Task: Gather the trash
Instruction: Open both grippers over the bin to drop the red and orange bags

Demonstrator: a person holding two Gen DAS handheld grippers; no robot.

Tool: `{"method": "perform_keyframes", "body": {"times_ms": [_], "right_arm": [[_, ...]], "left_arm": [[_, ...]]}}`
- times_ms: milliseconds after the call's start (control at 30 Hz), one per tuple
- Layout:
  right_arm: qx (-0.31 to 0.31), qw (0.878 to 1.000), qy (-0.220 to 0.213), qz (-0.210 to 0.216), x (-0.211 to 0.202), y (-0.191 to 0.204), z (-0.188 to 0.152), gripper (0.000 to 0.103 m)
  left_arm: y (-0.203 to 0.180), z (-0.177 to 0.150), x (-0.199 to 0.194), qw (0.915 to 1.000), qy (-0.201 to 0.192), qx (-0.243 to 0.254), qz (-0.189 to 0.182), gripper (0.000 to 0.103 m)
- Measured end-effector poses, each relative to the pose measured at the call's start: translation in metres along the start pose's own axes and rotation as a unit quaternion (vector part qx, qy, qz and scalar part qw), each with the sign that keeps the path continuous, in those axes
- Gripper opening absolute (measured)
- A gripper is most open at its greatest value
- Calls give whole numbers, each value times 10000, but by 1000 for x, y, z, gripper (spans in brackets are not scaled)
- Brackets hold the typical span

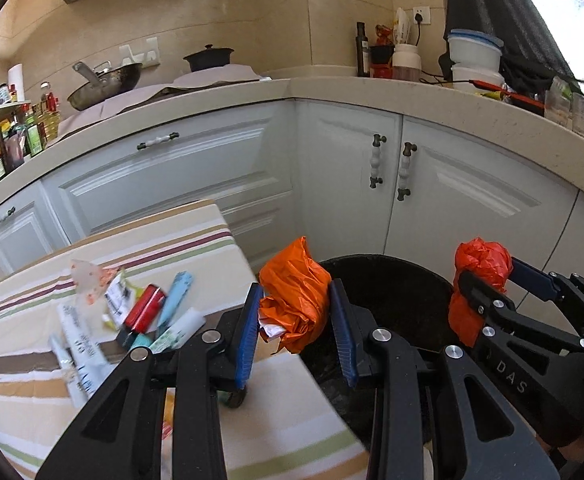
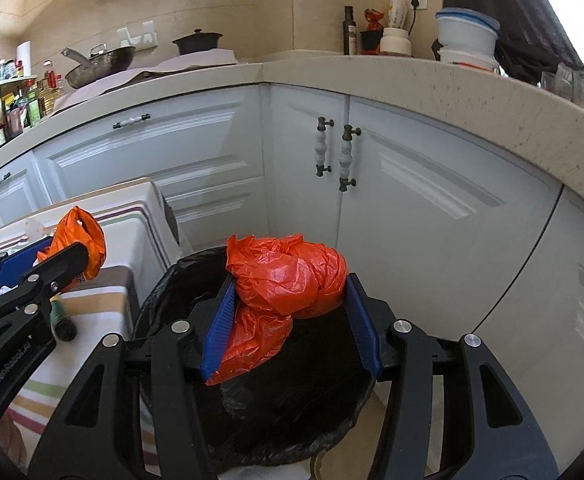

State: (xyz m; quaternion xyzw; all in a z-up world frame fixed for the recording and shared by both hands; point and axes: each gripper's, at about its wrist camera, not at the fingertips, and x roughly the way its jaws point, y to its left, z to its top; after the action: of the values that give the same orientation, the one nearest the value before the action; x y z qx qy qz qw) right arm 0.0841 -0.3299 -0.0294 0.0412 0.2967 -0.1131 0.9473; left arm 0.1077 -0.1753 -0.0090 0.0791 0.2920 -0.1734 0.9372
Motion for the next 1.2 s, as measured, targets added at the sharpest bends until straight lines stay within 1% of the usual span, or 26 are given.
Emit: {"method": "perform_keyframes", "body": {"times_ms": [200, 267, 367, 400, 433, 633, 867, 1067, 1200], "right_arm": [[64, 9999, 91, -24, 19, -8, 4, 52], [96, 9999, 134, 0, 27, -11, 5, 58], [150, 9998, 139, -33, 33, -16, 6, 64], [166, 9998, 137, -39, 34, -17, 6, 65], [202, 9997, 132, -43, 35, -19, 7, 65], [278, 9995, 122, -83, 33, -23, 10, 65], [265, 9996, 111, -4, 18, -16, 9, 65], [164, 9995, 84, 258, -2, 9, 3, 65], [24, 9985, 103, 545, -16, 36, -3, 65]], "left_arm": [[-11, 2, 20, 9998, 155, 126, -42, 35], [-13, 2, 27, 9996, 238, 158, -45, 36], [-13, 3, 37, 9994, 316, 131, -56, 48], [-13, 3, 37, 9995, 304, 112, -50, 56], [-13, 3, 37, 9995, 292, 96, -57, 58], [-11, 6, 35, 9997, 252, 54, -10, 61], [6, 5, 12, 9997, 194, -127, 75, 62], [35, -6, -18, 9989, 185, -281, 339, 63], [64, -17, -42, 9969, 149, -454, 629, 63]]}}
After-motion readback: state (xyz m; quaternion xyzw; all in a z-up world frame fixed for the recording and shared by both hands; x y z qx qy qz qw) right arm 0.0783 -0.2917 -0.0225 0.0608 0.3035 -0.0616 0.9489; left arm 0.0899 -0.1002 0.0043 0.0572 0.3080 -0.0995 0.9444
